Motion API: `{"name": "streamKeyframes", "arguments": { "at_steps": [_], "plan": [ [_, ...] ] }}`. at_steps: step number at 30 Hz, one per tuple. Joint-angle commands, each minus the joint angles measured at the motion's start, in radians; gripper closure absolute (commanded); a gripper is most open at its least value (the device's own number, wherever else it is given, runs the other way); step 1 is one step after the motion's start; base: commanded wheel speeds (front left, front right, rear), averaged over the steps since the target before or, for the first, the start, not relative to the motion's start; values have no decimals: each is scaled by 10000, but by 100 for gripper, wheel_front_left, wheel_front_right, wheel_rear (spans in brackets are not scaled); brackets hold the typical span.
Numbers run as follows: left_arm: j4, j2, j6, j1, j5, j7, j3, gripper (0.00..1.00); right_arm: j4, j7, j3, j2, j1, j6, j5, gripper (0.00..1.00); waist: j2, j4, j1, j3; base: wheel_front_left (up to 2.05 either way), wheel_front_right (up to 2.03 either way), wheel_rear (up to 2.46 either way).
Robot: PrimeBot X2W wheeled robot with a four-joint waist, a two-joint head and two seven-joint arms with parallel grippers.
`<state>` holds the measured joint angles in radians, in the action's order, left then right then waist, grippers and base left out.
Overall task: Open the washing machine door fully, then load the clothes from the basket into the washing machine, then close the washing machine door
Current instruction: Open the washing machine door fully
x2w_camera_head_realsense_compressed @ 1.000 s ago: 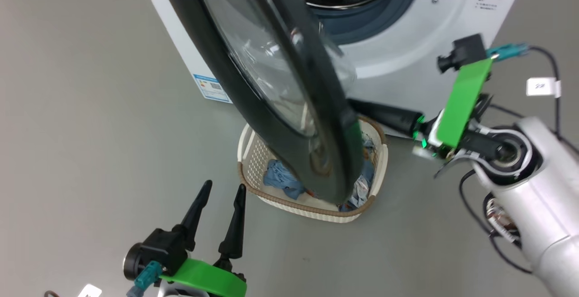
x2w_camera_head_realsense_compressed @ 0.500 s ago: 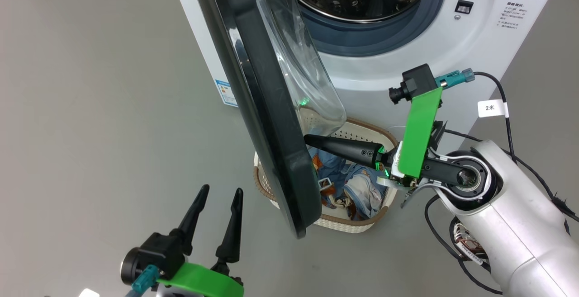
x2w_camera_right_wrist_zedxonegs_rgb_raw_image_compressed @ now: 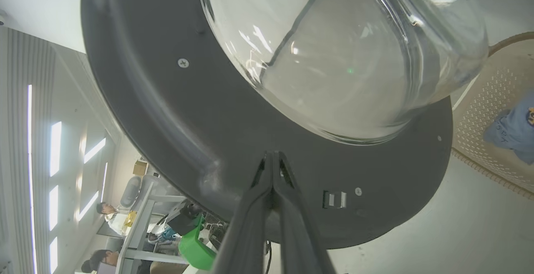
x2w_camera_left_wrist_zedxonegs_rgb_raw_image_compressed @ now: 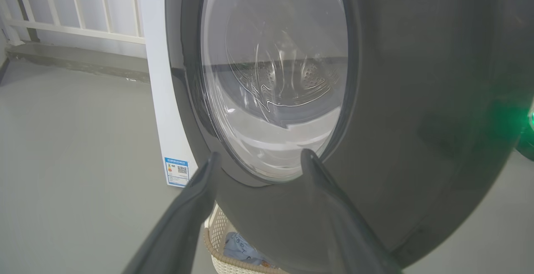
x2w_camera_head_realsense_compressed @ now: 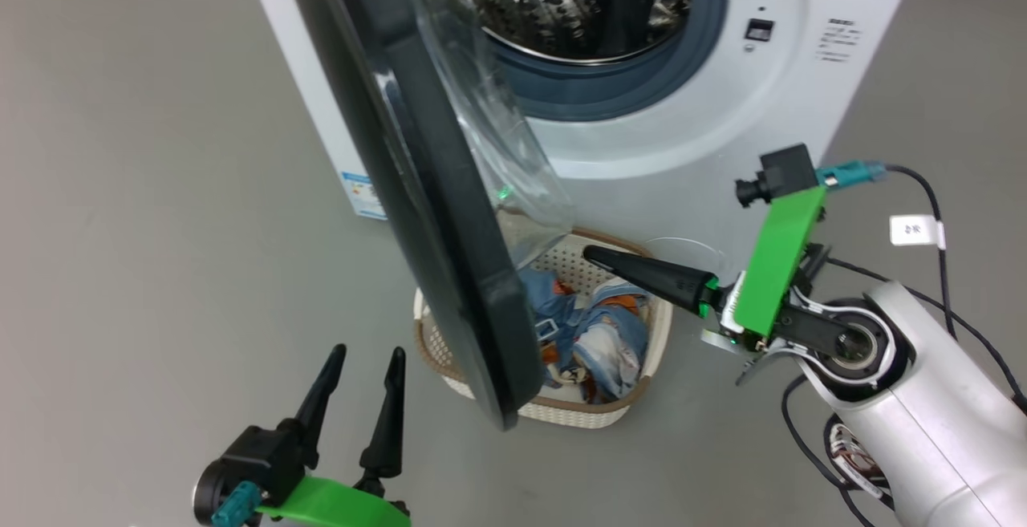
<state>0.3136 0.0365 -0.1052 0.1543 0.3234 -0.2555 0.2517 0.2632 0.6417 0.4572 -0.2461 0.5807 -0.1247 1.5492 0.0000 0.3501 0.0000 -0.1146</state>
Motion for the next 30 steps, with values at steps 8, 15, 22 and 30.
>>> {"name": "streamKeyframes", "arguments": {
  "at_steps": [8, 15, 22, 30],
  "plan": [
    [-1, 144, -152, -197, -336, -63, -980, 0, -256, -1190, -251, -402, -752, -60, -317, 0, 0, -969, 0, 532, 0, 0, 0],
    [16, 240, -214, -451, -488, -63, -1506, 0, -184, -2352, -187, -832, -1544, -60, -531, 0, 0, -1582, 0, 904, 0, 0, 0],
    [-102, 259, -240, -701, -555, -63, -1905, 0, -138, -3648, 218, -1389, -2203, -60, -971, 0, 0, -2076, 0, 1103, 0, 0, 0],
    [-208, 243, -251, -1006, -592, -63, -2184, 0, 143, -5907, 965, -2055, -2735, -60, -1670, 0, 0, -2413, 0, 1329, 0, 0, 0]
  ]
}}
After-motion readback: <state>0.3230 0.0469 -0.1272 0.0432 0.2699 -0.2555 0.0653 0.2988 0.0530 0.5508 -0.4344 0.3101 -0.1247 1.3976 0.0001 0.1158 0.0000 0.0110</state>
